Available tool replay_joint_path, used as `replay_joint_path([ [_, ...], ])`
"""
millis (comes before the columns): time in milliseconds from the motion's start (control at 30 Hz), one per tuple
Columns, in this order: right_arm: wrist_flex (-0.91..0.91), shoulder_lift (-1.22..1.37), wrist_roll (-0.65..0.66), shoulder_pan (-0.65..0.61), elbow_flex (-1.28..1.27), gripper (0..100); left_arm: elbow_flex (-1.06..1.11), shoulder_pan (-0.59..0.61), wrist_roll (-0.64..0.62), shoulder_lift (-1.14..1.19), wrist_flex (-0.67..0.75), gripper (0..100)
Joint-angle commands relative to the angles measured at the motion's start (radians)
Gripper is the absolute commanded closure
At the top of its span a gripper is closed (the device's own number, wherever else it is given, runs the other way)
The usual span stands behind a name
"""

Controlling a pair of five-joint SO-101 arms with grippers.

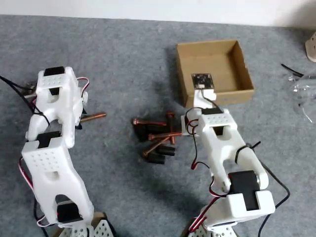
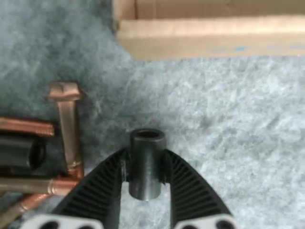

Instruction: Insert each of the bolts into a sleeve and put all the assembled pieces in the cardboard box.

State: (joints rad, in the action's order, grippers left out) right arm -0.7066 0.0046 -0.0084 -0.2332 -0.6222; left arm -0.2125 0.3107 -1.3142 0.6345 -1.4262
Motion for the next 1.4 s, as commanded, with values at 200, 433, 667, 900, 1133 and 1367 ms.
replay_joint_path([
  [200,0.027,-0.024,0.009,0.008,0.004,99.5,0.008,-0.016,-0.006,0.004,0.035,100],
  [433,0.027,-0.024,0.009,0.008,0.004,99.5,-0.065,-0.019,0.026,-0.002,0.117,100],
  [667,0.025,-0.054,0.009,0.012,-0.004,99.5,-0.334,-0.117,0.414,-0.005,-0.068,100],
  [900,0.194,-0.314,0.009,0.005,-0.248,99.5,-0.558,-0.262,0.545,-0.007,-0.310,100],
  [1133,0.311,-0.541,0.009,0.005,-0.440,99.5,-0.641,-0.337,0.557,-0.031,-0.324,100],
  [1367,0.344,-0.661,0.009,-0.035,-0.515,99.5,-0.503,-0.418,0.592,-0.298,-0.324,100],
])
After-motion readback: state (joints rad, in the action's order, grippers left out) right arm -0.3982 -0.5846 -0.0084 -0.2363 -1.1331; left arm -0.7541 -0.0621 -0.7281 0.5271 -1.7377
